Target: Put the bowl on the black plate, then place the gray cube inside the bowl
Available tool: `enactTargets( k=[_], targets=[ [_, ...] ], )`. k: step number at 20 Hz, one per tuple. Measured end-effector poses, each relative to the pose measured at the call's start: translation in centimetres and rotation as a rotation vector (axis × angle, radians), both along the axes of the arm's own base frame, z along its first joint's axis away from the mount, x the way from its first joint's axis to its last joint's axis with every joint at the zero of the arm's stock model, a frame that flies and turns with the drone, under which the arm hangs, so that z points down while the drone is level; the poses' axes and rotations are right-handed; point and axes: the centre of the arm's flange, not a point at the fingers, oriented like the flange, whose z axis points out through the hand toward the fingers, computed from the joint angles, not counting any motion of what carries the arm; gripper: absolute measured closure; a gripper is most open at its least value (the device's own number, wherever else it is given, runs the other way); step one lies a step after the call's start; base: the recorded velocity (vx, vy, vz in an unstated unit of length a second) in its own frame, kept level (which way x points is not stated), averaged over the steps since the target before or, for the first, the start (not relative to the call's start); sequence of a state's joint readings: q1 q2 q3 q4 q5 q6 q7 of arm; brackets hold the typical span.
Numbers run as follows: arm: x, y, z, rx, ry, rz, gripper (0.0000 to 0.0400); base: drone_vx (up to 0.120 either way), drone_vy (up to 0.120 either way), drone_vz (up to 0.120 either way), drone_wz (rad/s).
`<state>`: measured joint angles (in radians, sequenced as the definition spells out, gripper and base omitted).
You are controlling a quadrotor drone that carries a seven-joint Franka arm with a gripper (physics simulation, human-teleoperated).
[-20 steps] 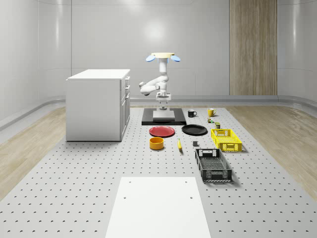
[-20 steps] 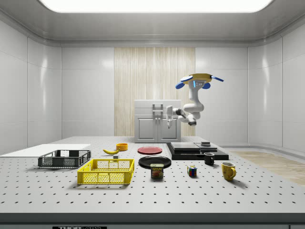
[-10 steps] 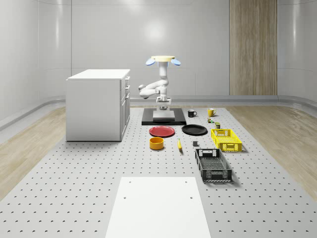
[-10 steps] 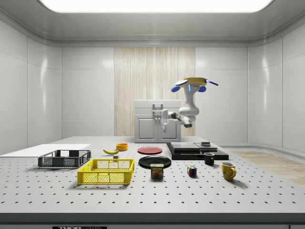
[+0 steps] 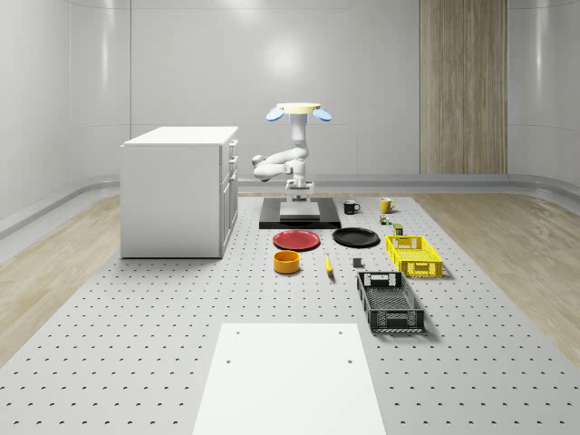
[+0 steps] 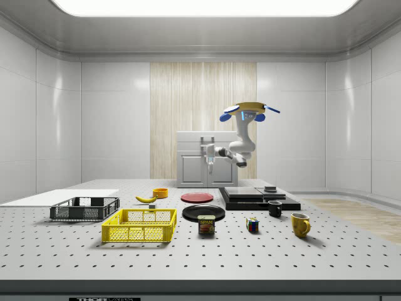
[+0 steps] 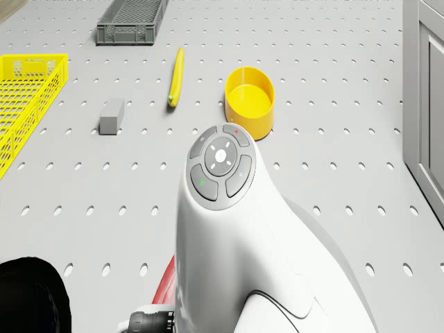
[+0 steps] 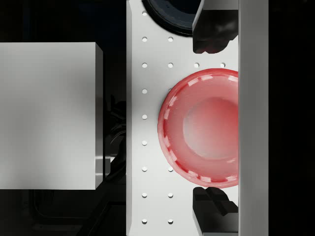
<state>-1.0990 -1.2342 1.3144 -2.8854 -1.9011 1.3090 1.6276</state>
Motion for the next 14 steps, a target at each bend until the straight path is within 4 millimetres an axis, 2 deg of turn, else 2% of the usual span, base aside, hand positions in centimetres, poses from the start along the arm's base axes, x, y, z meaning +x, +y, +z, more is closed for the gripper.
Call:
enactTargets(
  k=[5,14],
  targets=[
    [0.0,0.0,0.0,0.0,0.0,0.0,0.0,0.12,0.0,-0.104,0.0],
    [0.0,0.0,0.0,0.0,0.0,0.0,0.0,0.12,0.0,0.0,0.0]
  ],
)
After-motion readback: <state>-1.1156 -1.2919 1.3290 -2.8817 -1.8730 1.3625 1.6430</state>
